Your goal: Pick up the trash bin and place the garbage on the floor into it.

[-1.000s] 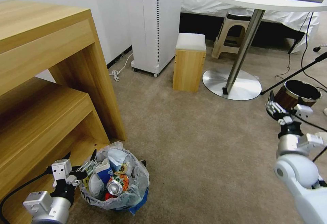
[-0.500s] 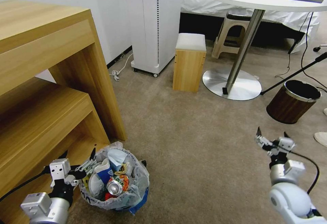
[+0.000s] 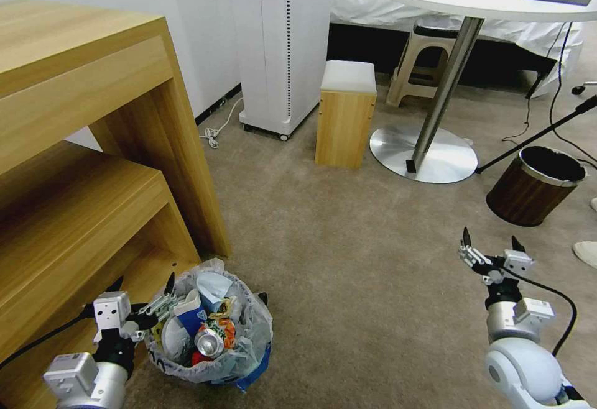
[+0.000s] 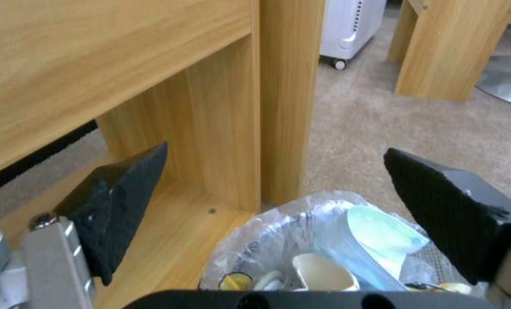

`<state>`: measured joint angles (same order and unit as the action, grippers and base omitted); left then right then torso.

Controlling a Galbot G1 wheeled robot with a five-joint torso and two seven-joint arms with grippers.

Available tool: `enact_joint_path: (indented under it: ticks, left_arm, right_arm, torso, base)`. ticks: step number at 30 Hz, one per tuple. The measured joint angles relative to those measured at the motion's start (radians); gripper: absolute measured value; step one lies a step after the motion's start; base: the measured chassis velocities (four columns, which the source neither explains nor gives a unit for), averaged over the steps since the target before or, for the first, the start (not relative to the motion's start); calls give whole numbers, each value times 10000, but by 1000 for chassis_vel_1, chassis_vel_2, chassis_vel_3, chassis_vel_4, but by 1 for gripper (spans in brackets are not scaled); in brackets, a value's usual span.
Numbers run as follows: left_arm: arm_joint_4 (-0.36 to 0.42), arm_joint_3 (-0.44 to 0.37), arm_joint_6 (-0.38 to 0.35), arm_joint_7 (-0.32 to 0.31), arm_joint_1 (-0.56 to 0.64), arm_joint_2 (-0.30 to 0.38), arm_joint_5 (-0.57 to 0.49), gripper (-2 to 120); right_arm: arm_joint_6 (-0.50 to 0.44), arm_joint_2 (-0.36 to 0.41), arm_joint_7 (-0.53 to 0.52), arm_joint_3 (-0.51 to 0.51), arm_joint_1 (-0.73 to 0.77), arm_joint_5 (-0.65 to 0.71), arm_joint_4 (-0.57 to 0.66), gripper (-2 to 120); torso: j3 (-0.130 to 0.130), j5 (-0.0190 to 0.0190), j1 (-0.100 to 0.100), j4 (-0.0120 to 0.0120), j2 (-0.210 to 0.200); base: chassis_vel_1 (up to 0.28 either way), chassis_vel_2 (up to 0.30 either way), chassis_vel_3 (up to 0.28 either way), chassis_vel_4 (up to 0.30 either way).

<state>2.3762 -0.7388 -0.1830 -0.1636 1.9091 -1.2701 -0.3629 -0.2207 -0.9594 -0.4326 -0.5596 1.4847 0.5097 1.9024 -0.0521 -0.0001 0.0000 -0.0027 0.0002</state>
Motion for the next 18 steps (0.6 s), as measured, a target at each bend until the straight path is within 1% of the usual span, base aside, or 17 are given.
enact_joint_path:
  ticks: [3, 12, 18]
  left_arm:
    - [-5, -24, 7, 13, 21, 99, 29, 100]
    - [-178, -78, -28, 6, -39, 161, 35, 100]
    - [-179, -64, -232, -19, -48, 144, 68, 100]
  right_arm:
    - [-8, -4, 22, -94, -3, -133, 284, 100]
    - [-3, -111, -49, -20, -34, -378, 276, 100]
    - [-33, -147, -25, -11, -25, -466, 241, 100]
  torso:
    - [0, -1, 0, -1, 0]
    - [0, 0, 0, -1, 0]
    - [0, 1, 0, 0, -1]
  base:
    - [0, 0, 0, 0]
    - [0, 0, 0, 0]
    - [0, 0, 0, 0]
